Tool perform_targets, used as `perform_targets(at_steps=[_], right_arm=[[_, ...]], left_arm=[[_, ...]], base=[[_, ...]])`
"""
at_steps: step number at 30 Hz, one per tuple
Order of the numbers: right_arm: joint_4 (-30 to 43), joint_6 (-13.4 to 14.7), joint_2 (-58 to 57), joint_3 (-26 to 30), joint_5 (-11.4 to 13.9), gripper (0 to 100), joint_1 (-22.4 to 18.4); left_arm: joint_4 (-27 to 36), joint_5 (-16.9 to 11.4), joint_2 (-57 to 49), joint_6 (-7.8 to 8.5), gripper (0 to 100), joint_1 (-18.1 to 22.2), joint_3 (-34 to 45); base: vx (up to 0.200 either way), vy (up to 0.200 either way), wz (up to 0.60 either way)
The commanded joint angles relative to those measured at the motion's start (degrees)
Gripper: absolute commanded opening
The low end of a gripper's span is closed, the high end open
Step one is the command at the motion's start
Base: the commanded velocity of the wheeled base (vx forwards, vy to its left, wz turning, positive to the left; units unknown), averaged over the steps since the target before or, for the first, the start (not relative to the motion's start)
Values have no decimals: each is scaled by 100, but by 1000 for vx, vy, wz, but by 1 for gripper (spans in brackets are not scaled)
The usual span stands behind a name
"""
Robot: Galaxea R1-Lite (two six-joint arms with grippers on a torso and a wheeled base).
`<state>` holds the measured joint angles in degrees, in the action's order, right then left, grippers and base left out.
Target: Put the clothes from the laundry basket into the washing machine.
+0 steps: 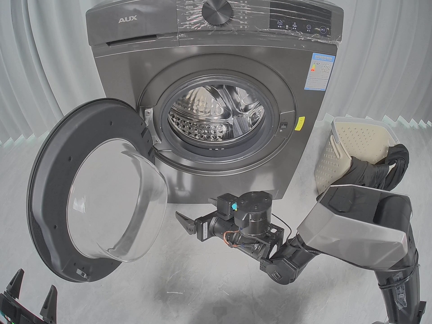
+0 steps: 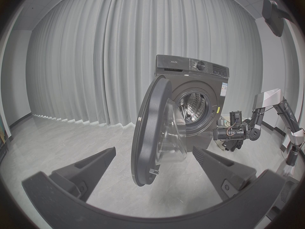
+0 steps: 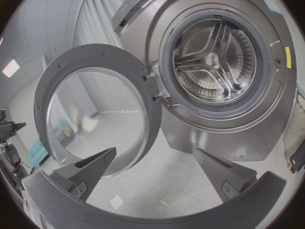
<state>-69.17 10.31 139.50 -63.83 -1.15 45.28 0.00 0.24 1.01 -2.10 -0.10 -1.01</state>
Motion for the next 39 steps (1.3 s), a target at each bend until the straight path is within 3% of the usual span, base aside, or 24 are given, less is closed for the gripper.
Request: perform_targets(at_steps=[1,2,7,12,22,26,30,35,37,39], right_arm=[[-26,-3,-19,169,-105,100,-177],[-26,-3,-19,169,-105,100,-177],[-193,-144,-1249,1391,-123,100,-854],[-545,-574,-2533,2762,-79,100,-1364],[-475,-732,-5117,4766,-61,100,-1654],[-396,-759,-5793,5126,-61,100,-1838],[-220,-935,-6778,5759,9,100,-2532],[-167,-952,-7841,6304,53,100,-3323],[193,-952,-8360,6383,35,100,-3482],[1011,-952,-9221,6383,18,100,-3578]], left_arm=[[0,2,-92,-10,100,1,101],[0,2,-92,-10,100,1,101],[0,2,-92,-1,100,1,101],[0,2,-92,-1,100,1,101],[0,2,-92,-10,100,1,101],[0,2,-92,-10,100,1,101],[0,2,-92,-10,100,1,101],[0,2,-92,-10,100,1,101],[0,2,-92,-10,100,1,101],[0,2,-92,-1,100,1,101]], base=[[0,0,0],[0,0,0],[0,0,0],[0,0,0],[0,0,0],[0,0,0],[0,0,0],[0,0,0],[0,0,0],[0,0,0]])
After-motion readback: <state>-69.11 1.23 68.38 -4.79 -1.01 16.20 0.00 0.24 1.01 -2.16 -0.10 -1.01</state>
